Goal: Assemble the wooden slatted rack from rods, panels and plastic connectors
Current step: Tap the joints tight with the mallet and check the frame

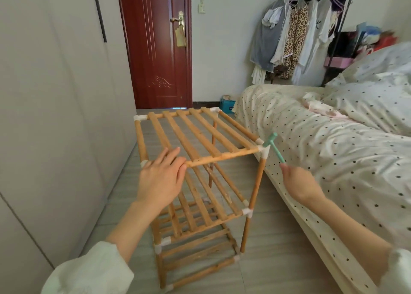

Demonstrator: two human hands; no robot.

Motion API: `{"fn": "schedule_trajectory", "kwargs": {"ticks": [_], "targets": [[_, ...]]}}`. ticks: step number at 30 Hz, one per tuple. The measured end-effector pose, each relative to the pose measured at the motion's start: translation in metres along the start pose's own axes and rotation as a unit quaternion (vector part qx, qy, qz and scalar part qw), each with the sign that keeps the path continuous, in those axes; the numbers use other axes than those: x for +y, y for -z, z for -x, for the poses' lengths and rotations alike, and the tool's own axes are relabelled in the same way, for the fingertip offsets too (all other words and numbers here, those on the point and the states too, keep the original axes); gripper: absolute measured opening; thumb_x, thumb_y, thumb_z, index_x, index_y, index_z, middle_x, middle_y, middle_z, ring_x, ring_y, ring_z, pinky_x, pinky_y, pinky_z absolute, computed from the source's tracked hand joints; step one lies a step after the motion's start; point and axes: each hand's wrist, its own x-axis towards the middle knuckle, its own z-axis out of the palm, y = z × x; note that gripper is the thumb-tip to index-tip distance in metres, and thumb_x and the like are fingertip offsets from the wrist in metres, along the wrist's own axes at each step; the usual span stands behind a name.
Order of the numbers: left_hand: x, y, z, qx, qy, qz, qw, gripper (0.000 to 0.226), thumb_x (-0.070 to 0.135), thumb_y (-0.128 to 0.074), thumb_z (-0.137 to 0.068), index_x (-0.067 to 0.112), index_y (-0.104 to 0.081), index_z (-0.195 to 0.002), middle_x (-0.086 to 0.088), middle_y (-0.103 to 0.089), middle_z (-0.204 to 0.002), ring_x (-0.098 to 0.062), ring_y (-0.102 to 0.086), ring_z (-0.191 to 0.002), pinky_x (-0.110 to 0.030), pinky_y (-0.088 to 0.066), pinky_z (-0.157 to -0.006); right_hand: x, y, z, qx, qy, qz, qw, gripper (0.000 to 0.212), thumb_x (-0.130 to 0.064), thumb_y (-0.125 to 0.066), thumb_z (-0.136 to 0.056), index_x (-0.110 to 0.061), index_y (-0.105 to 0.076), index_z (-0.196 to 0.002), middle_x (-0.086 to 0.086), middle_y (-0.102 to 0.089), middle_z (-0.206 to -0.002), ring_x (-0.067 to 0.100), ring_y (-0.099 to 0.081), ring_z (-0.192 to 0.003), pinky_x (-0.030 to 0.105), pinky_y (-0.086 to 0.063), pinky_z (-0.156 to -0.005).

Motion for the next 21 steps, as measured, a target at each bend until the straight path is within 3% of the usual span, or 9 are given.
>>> {"fn": "schedule_trajectory", "kwargs": {"ticks": [2,4,7,8,11,13,15,16,21], "targets": [[0.001,0.000,0.000,0.022,-0.010,-0.015,1.000,0.042,0.036,-0.030,-0.097,0.024,-0.070,-0.101,-0.002,-0.064,-0.122,-0.027,-0.061,-0.113,-0.045,-0.055,-0.072,-0.003,0.009,-0.002,0.142,0.028,-0.088,0.986,0.042,-0.035,-0.021,-0.102,-0.009,-0.048,-0.083,0.016,-0.055,-0.079,0.034,-0.051,-0.075,0.039,-0.042,-0.068],[0.001,0.000,0.000,0.025,-0.017,-0.008,0.999,0.039,0.033,-0.033,-0.098,0.022,-0.070,-0.100,-0.004,-0.065,-0.121,-0.029,-0.062,-0.112,-0.045,-0.055,-0.072,-0.009,0.010,0.002,0.202,0.019,-0.108,0.973,0.043,-0.035,-0.021,-0.102,-0.003,-0.049,-0.096,0.018,-0.056,-0.082,0.036,-0.052,-0.076,0.041,-0.042,-0.070],[0.005,0.000,0.003,0.038,-0.013,0.001,0.999,0.038,0.032,-0.034,-0.098,0.022,-0.070,-0.101,-0.004,-0.065,-0.121,-0.030,-0.062,-0.111,-0.045,-0.054,-0.075,0.005,-0.014,0.002,0.043,-0.042,-0.018,0.998,0.042,-0.033,-0.021,-0.102,-0.007,-0.052,-0.112,0.018,-0.062,-0.101,0.035,-0.058,-0.086,0.042,-0.048,-0.079],[0.006,0.000,0.003,0.045,-0.014,-0.003,0.999,0.038,0.032,-0.034,-0.097,0.021,-0.070,-0.100,-0.004,-0.065,-0.121,-0.030,-0.062,-0.110,-0.044,-0.054,-0.075,0.006,-0.016,0.000,0.037,-0.049,-0.013,0.998,0.044,-0.033,-0.020,-0.102,-0.007,-0.054,-0.111,0.018,-0.062,-0.102,0.034,-0.057,-0.085,0.041,-0.048,-0.077],[0.007,0.000,0.002,0.060,-0.020,-0.007,0.998,0.024,0.025,-0.048,-0.093,0.018,-0.071,-0.096,-0.007,-0.066,-0.120,-0.033,-0.063,-0.108,-0.043,-0.055,-0.070,-0.002,-0.003,-0.009,0.199,-0.009,-0.101,0.975,0.049,-0.037,-0.019,-0.102,-0.001,-0.052,-0.100,0.023,-0.061,-0.091,0.040,-0.056,-0.083,0.043,-0.044,-0.072],[0.008,0.000,0.002,0.061,-0.024,-0.011,0.998,0.017,0.021,-0.055,-0.088,0.018,-0.070,-0.095,-0.008,-0.066,-0.119,-0.034,-0.063,-0.108,-0.043,-0.055,-0.068,-0.006,-0.002,-0.009,0.215,-0.006,-0.102,0.971,0.046,-0.035,-0.020,-0.102,-0.001,-0.050,-0.104,0.023,-0.060,-0.089,0.041,-0.057,-0.083,0.044,-0.043,-0.071],[0.009,-0.001,0.004,0.066,-0.028,-0.018,0.997,0.013,0.019,-0.059,-0.087,0.018,-0.070,-0.094,-0.008,-0.066,-0.119,-0.034,-0.063,-0.108,-0.043,-0.055,-0.067,0.001,-0.016,-0.003,0.065,-0.046,-0.018,0.997,0.044,-0.036,-0.021,-0.102,-0.005,-0.051,-0.109,0.016,-0.058,-0.090,0.036,-0.057,-0.084,0.042,-0.047,-0.074],[0.009,-0.001,0.004,0.067,-0.032,-0.020,0.997,0.012,0.018,-0.061,-0.086,0.018,-0.070,-0.093,-0.008,-0.066,-0.119,-0.035,-0.063,-0.108,-0.043,-0.055,-0.066,0.003,-0.018,-0.002,0.035,-0.068,-0.004,0.997,0.045,-0.037,-0.021,-0.102,-0.006,-0.053,-0.109,0.014,-0.058,-0.090,0.035,-0.057,-0.084,0.040,-0.048,-0.075],[0.009,-0.004,0.002,0.076,-0.029,-0.033,0.996,0.009,0.017,-0.064,-0.085,0.018,-0.069,-0.092,-0.008,-0.066,-0.119,-0.034,-0.062,-0.109,-0.043,-0.055,-0.066,0.000,-0.005,-0.015,0.203,-0.016,-0.138,0.969,0.054,-0.038,-0.018,-0.102,0.002,-0.053,-0.105,0.021,-0.058,-0.088,0.038,-0.055,-0.083,0.044,-0.045,-0.074]]}}
